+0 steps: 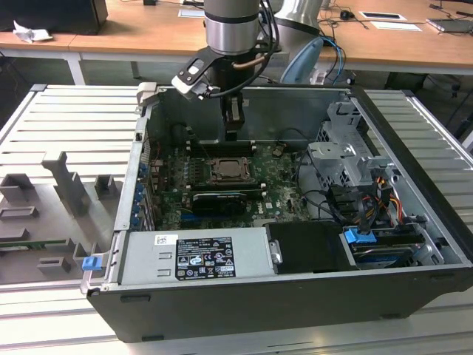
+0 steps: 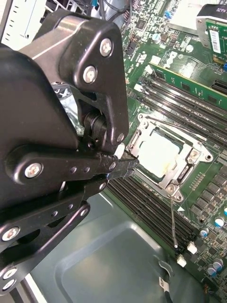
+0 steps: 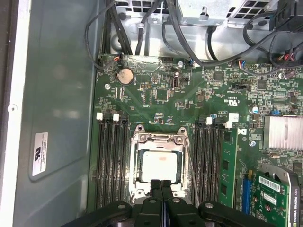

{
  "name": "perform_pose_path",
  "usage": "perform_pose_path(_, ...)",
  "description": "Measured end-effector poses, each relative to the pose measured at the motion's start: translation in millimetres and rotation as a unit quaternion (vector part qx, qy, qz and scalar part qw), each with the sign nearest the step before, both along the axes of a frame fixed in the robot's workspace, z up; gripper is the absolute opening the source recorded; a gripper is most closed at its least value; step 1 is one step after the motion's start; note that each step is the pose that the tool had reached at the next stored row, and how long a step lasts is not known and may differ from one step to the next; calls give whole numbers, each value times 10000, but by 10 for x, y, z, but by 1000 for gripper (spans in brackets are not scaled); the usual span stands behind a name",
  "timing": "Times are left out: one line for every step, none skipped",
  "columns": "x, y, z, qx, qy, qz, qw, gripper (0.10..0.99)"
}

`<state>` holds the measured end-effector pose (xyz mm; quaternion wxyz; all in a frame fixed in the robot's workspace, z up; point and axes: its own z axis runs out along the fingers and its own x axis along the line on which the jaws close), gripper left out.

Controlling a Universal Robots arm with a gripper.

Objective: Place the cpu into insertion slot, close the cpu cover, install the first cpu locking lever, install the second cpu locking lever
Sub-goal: 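Install the first cpu locking lever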

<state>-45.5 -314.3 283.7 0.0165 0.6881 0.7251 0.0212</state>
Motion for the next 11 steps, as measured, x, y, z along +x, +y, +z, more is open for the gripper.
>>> perform_pose_path(0, 0, 4, 0, 0, 0, 10000, 106)
perform_pose_path(0, 0, 7, 0, 0, 0, 10000, 106)
perform_pose_path(0, 0, 9, -1, 0, 0, 10000, 106)
perform_pose_path(0, 0, 14, -1, 0, 0, 10000, 106)
perform_pose_path(0, 0, 20, -1, 0, 0, 10000, 106)
perform_pose_path(0, 0, 24, -1, 0, 0, 10000, 106)
perform_pose_path(0, 0, 27, 0, 0, 0, 10000, 106)
perform_pose_path(0, 0, 31, 0, 0, 0, 10000, 106)
perform_pose_path(0, 0, 34, 0, 0, 0, 10000, 106)
perform_pose_path(0, 0, 38, 0, 0, 0, 10000, 106)
perform_pose_path(0, 0, 41, 0, 0, 0, 10000, 106)
